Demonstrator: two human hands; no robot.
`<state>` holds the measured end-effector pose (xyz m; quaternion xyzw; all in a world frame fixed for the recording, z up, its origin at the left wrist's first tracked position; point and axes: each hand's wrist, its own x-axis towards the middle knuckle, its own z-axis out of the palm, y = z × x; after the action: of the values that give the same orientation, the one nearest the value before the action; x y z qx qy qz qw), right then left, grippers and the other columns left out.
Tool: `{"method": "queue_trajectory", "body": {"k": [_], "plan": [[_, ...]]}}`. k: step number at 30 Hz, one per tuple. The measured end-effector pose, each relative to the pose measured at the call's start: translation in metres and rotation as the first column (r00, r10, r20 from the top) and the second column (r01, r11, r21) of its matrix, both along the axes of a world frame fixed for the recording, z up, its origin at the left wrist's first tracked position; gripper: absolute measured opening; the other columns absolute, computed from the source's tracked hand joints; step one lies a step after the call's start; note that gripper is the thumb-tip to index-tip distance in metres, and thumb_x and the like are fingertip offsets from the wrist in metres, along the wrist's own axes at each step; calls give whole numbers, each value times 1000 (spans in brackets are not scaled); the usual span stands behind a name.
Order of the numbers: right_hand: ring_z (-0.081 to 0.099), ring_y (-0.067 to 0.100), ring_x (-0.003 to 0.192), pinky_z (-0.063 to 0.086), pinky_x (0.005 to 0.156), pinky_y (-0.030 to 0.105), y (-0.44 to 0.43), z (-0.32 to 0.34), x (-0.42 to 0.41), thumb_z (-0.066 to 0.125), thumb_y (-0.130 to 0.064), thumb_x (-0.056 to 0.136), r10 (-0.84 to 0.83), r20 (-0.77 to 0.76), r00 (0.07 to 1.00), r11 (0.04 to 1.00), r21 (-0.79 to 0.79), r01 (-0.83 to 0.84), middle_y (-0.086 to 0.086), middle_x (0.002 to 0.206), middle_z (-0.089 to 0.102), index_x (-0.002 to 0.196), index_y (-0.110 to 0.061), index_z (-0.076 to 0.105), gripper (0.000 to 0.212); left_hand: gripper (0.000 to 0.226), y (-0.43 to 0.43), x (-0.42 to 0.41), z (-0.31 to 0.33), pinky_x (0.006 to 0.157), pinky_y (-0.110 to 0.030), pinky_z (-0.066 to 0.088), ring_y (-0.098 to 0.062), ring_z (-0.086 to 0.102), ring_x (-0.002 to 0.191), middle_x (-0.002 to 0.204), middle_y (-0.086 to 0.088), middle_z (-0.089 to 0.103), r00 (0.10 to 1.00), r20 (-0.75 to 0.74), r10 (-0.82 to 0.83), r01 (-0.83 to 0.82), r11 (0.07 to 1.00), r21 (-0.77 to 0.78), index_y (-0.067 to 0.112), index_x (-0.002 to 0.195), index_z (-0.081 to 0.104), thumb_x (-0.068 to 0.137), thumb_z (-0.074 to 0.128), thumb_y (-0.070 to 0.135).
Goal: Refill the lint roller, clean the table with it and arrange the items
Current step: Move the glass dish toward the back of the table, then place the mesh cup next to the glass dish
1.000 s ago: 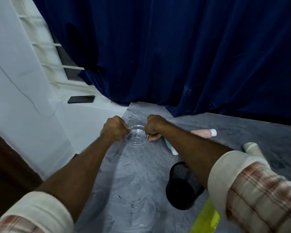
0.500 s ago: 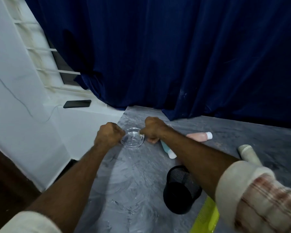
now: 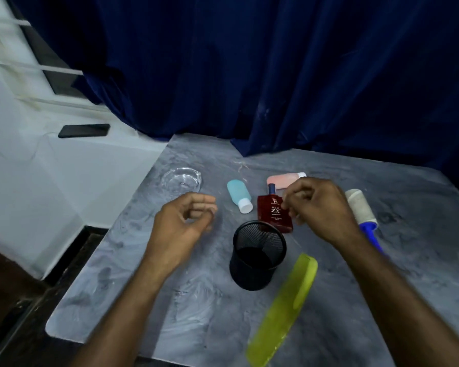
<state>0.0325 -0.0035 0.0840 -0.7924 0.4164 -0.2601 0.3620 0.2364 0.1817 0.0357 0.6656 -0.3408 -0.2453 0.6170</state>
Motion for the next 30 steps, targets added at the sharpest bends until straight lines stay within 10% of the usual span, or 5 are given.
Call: {"method": "queue_trajectory", "body": {"k": [9,18,30], "plan": [[74,15,70,63,72,51,4,-16,-33,67,-24,80,8,-33,999,999,47,-7,-7,76,75,86,-29,71,9,19,-38,14,42,71,-26,66,-25,79,85,91,-6,84,994,-41,-97,100,993,58,10,105,79,102,64,1],[74,10,72,63,75,41,66,-33,-48,66,-19,78,212,48,976,958,187,-217,-20,114,73,118,-39,67,45,77,30,-62,-10,107,-25,52,-7,67,129,139,12,70,916,34,-401,395,912,108,33,144,56,75,87,21],[77,12,90,66,70,36,70,-11,63,65,-15,87,379,292,878,880,181,-440,-8,102,78,109,-31,73,28,84,41,-1,15,88,-9,55,4,69,116,123,23,74,942,325,84,-93,996,12,40,134,63,58,97,50]]}}
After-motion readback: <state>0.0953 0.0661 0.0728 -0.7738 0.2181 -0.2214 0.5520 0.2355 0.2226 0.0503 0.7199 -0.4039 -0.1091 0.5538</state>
